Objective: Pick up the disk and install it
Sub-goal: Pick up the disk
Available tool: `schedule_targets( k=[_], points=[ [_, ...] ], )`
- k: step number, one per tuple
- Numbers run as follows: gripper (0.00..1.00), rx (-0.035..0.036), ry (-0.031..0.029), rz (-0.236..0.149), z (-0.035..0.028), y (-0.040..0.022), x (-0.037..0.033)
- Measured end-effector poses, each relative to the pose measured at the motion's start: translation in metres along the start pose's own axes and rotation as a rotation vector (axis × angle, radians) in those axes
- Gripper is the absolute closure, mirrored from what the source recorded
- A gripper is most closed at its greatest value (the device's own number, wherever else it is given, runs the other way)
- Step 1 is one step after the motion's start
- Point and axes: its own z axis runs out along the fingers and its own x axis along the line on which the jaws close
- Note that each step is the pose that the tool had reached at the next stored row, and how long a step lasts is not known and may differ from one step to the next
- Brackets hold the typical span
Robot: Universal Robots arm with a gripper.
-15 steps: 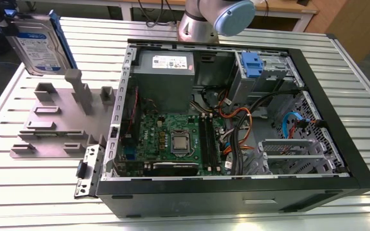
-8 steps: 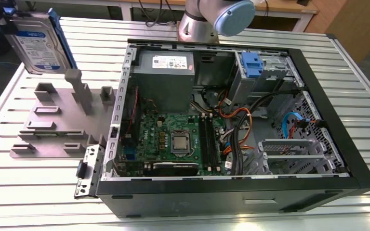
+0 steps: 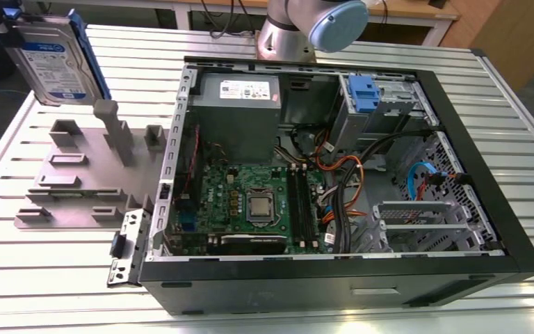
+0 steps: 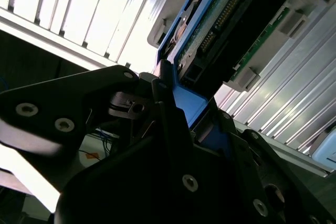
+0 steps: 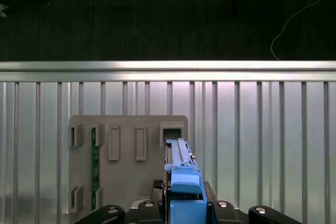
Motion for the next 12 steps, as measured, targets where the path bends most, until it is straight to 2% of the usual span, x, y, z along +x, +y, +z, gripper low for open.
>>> schedule_targets(
  k=[12],
  points=[
    [0.64,-0.0002,0.0,0.0,-0.0048,0.0,0.0]
  ],
)
